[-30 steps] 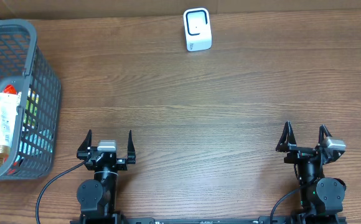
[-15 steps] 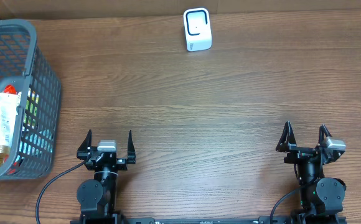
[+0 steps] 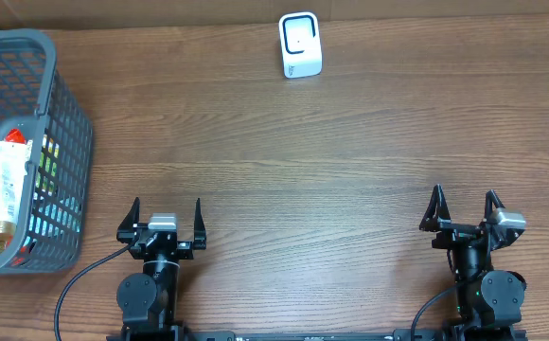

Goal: Scan the item barcode

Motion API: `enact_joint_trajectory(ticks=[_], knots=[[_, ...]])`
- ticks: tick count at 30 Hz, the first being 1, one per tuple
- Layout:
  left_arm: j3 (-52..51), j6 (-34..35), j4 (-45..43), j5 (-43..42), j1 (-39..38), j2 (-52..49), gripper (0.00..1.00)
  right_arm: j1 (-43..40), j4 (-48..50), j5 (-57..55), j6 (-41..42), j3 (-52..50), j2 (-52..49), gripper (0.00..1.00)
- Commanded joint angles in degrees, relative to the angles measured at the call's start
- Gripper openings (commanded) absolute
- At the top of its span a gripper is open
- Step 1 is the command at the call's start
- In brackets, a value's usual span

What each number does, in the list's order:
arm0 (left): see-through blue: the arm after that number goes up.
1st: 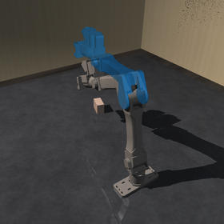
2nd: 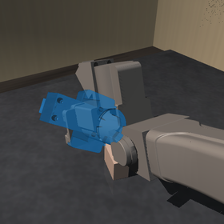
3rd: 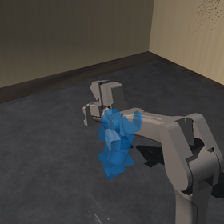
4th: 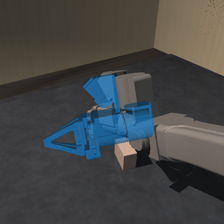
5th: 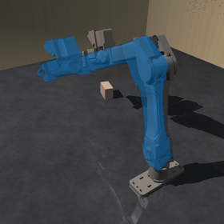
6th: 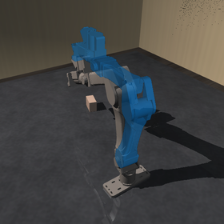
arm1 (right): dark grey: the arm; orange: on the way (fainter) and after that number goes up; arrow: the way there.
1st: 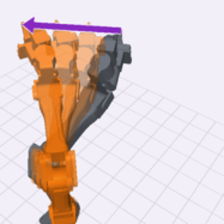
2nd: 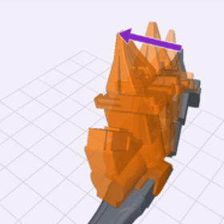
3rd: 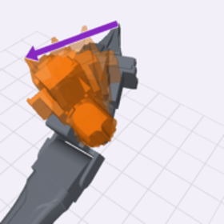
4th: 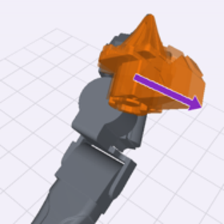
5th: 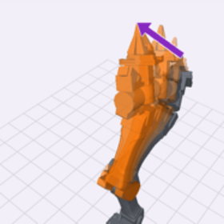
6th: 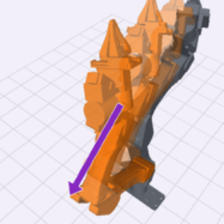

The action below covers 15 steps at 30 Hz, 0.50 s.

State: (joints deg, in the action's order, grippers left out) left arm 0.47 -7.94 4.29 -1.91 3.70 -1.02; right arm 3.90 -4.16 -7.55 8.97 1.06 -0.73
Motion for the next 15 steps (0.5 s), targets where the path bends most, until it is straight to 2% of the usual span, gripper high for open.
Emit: enact_joint_trajectory(ticks=[1, 15], knots=[[-0.1, -0.9, 0.0, -0.9, -0.5, 0.3, 1.0, 0.5, 0.2, -0.4, -0.1, -0.6, 0.6, 1.0], [0.1, -0.8, -0.7, -1.1, -0.5, 0.3, 0.99, 0.5, 0.2, -0.4, -0.1, -0.6, 0.6, 1.0]])
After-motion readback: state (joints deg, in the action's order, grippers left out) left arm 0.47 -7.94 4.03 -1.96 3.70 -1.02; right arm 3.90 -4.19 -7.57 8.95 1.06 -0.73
